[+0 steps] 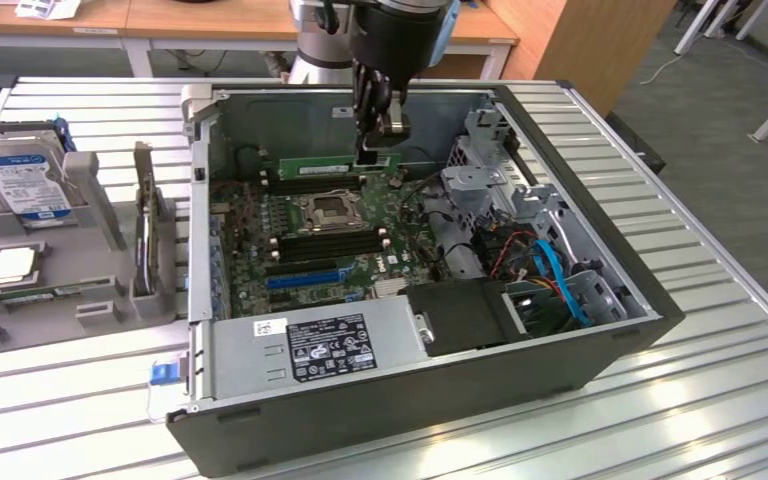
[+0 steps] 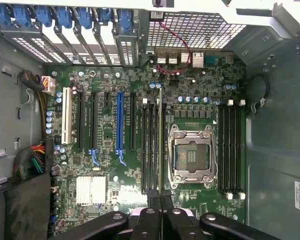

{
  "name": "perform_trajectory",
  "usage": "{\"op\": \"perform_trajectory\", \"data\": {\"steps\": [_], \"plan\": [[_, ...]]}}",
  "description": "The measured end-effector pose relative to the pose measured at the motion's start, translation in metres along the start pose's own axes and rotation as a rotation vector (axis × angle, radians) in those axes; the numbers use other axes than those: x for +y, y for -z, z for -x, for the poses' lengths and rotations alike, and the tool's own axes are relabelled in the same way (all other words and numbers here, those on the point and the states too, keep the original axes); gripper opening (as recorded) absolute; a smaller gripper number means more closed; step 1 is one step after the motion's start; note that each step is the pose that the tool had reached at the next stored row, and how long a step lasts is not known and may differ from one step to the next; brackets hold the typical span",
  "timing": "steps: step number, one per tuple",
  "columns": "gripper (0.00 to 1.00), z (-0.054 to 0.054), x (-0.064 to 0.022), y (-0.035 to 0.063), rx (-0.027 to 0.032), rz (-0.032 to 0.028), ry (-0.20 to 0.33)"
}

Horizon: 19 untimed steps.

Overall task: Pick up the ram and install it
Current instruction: 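Insert the ram into the slot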

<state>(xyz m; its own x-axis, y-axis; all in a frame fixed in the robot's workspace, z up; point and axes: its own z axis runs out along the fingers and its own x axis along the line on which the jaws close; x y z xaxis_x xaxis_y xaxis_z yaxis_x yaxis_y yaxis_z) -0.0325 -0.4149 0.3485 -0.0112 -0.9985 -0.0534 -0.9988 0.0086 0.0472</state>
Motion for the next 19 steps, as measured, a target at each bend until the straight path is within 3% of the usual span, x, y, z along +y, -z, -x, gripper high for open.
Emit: {"op": "perform_trajectory", "data": {"steps": [19], "plan": [[0.12,-0.0003,-0.0003,-0.0052,-0.0001,0.0000,0.000]]}}
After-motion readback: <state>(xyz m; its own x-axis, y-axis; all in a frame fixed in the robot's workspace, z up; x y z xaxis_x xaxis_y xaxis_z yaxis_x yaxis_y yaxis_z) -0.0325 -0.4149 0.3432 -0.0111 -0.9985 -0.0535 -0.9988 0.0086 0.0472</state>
